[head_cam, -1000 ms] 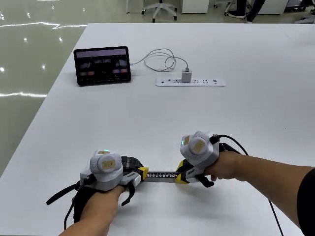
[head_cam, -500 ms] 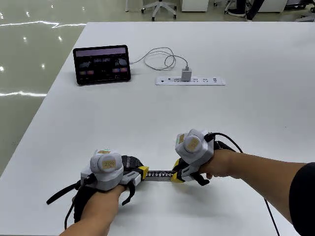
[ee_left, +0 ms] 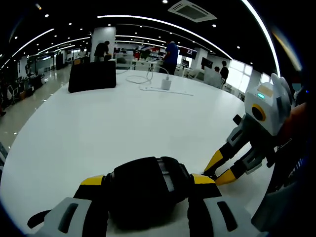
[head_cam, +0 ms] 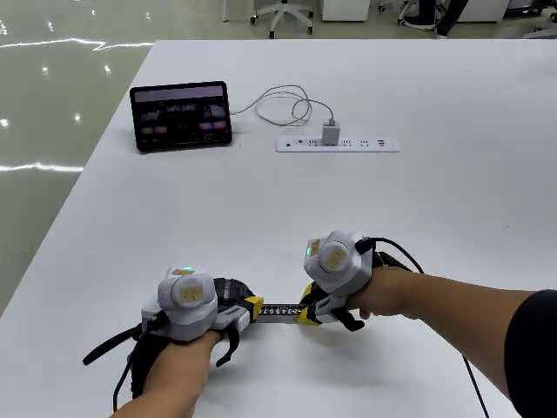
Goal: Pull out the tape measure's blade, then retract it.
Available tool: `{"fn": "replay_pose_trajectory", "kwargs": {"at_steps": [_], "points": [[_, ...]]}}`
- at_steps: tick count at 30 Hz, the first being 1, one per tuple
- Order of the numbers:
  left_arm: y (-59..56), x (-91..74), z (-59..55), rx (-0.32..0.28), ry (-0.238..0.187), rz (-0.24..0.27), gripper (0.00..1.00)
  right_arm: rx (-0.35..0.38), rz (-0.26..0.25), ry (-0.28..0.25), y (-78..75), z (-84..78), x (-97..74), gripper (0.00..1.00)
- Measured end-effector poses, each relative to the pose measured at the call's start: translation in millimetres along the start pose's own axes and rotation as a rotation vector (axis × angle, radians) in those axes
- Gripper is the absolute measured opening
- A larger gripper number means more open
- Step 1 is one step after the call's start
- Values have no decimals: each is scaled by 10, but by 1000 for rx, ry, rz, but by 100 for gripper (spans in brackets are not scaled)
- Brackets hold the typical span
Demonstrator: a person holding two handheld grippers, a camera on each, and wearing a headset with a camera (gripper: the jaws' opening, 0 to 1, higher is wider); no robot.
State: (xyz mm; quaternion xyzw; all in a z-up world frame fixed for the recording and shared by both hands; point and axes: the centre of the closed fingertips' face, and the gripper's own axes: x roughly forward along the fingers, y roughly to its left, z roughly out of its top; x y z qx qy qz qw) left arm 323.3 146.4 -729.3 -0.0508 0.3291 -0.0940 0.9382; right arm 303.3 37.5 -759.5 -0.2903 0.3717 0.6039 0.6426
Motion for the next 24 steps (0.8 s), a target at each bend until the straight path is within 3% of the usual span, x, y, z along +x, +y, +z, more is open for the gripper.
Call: {"fn": "replay_pose_trajectory", "kwargs": {"at_steps": [24], "points": [[-9,-1,-2,11,6,-10,61,-15,19,-16,39,150,128,11]]}}
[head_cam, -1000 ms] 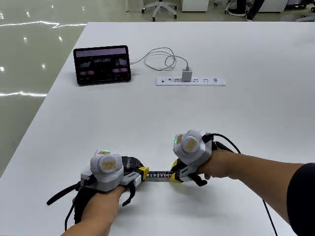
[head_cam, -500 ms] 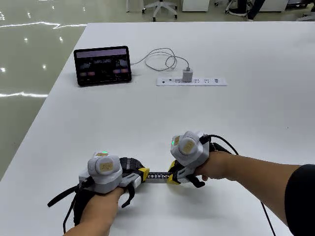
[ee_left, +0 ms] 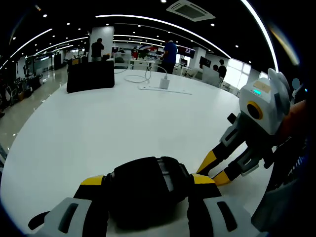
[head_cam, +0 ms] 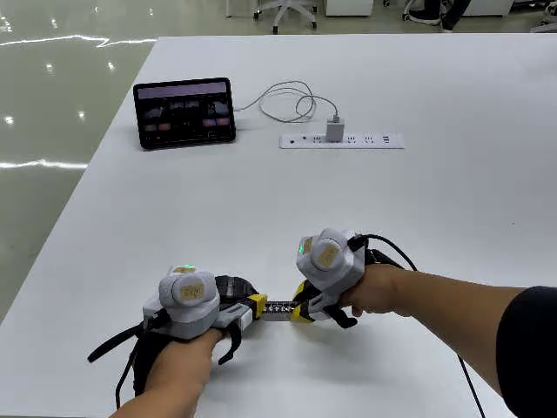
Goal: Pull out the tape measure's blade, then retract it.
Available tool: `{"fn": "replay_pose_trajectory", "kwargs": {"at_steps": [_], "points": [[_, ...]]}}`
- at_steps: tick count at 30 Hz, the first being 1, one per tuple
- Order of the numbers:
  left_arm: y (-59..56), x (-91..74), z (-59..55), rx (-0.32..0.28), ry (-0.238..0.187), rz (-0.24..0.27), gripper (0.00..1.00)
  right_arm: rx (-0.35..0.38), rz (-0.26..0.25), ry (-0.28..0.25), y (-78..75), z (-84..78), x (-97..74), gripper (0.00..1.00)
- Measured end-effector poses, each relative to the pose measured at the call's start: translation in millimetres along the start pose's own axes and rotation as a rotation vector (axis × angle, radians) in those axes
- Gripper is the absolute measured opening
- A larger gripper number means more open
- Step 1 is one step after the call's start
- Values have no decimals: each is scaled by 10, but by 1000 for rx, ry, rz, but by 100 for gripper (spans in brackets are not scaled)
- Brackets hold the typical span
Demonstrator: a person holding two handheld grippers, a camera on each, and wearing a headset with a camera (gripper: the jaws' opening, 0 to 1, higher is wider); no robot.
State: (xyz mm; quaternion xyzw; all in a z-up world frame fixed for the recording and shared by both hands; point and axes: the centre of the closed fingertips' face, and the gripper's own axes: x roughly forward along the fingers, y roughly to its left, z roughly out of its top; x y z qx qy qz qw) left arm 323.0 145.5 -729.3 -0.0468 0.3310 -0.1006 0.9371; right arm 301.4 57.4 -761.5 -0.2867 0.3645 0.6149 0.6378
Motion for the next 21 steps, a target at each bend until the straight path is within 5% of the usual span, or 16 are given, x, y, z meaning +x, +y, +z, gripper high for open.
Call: {"fn": "replay_pose_trajectory", "kwargs": {"at_steps": [21], "points": [[8,-10,-7,-15,0,-11,61,-19,6,-19,19,186,124,11]]}}
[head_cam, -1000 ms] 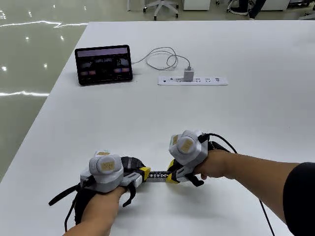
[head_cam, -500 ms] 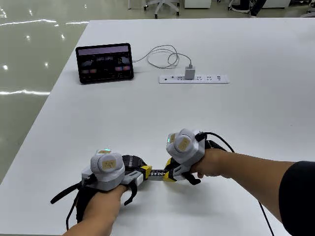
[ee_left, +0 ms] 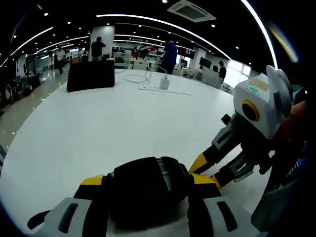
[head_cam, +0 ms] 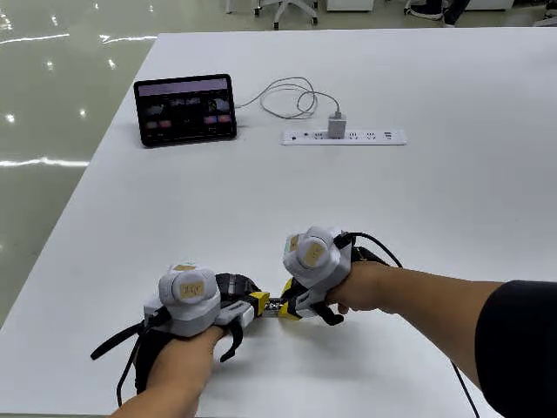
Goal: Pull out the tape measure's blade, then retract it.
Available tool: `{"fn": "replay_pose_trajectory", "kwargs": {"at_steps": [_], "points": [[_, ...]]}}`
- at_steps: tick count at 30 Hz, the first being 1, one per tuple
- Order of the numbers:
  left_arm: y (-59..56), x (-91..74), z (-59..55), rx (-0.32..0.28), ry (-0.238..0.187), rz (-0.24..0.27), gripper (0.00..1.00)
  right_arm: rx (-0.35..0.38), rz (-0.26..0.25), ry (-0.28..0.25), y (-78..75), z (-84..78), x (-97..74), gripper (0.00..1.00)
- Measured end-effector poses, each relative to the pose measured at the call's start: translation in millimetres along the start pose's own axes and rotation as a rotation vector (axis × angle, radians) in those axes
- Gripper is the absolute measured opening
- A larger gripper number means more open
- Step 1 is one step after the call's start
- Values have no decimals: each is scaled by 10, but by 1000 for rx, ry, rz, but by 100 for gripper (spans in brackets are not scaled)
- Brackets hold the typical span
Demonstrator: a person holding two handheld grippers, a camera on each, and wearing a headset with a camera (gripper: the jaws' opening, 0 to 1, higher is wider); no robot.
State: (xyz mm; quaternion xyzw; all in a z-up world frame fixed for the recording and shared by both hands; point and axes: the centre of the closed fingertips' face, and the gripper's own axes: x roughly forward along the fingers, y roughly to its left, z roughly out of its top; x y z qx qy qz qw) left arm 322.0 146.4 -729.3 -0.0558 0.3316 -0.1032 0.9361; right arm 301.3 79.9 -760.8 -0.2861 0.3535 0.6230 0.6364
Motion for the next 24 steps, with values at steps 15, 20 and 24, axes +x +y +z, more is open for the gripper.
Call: {"fn": "replay_pose_trajectory", "kwargs": {"at_steps": [15,20,24], "points": [[-3,10,2,1,0,-6,61,6,4,-17,9,105,94,11],[5,10,3,1,0,-8,61,5,5,-16,12,132,108,11],[2,9,6,5,-2,-10,61,12,0,-28,20,143,105,12]]}}
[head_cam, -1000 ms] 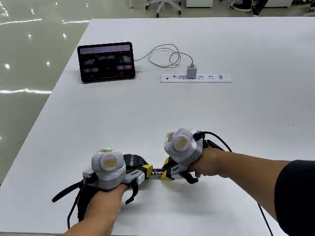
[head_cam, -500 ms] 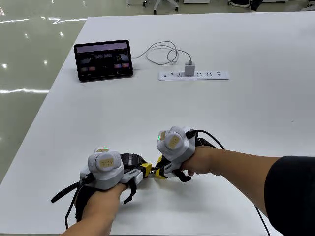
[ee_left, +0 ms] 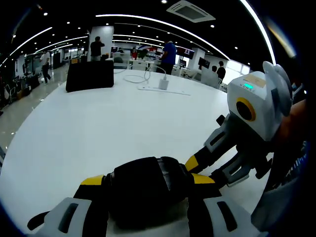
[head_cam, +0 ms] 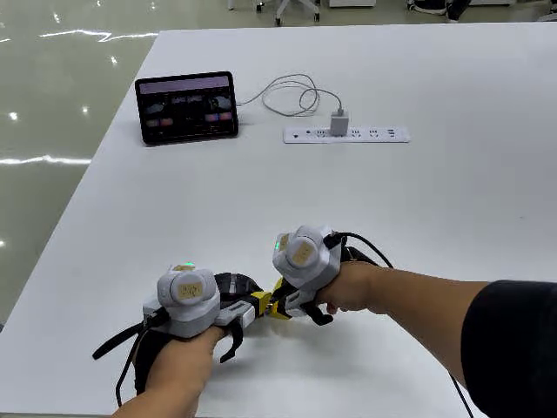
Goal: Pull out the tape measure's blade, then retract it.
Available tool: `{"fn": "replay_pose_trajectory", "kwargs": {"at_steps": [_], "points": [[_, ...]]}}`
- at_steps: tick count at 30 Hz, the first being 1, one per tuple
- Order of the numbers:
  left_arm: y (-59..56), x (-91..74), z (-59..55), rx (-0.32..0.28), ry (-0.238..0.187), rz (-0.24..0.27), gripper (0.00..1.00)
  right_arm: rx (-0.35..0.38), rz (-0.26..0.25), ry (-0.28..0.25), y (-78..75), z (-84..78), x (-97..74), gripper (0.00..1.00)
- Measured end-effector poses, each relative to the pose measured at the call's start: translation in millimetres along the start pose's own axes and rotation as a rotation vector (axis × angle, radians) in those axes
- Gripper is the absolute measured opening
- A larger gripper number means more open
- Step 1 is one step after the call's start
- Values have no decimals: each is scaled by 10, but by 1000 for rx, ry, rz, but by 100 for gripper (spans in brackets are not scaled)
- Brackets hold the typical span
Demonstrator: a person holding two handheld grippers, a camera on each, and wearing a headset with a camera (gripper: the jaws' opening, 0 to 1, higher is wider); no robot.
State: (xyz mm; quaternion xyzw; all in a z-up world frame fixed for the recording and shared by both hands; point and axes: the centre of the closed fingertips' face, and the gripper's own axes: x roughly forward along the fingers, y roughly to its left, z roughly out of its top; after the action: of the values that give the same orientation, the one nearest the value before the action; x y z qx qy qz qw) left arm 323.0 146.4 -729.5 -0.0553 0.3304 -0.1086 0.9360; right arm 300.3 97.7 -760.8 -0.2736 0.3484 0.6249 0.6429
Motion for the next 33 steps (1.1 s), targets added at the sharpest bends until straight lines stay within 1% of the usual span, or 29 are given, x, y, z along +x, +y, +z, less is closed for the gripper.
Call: {"fn": "replay_pose_trajectory", "kwargs": {"at_steps": [3,8,14,16,18,27,33], "points": [[-3,-1,1,0,-1,-1,61,-1,-4,-16,-2,1,-15,12],[-3,0,1,0,-2,-3,61,-25,-12,-5,0,-43,-36,12],[-5,-1,0,2,-2,-7,61,-16,-14,-19,-7,-58,-50,11],[-3,0,-1,3,-2,-9,61,-21,-13,-20,-7,-50,-43,11],[-5,-1,0,2,-3,-9,61,-7,-12,-19,-11,-27,-25,11],[-2,-1,-1,1,-3,-12,61,-14,-9,-28,0,32,21,11],[-4,1,-4,2,-3,-14,61,-4,-6,-36,7,38,30,11]]}}
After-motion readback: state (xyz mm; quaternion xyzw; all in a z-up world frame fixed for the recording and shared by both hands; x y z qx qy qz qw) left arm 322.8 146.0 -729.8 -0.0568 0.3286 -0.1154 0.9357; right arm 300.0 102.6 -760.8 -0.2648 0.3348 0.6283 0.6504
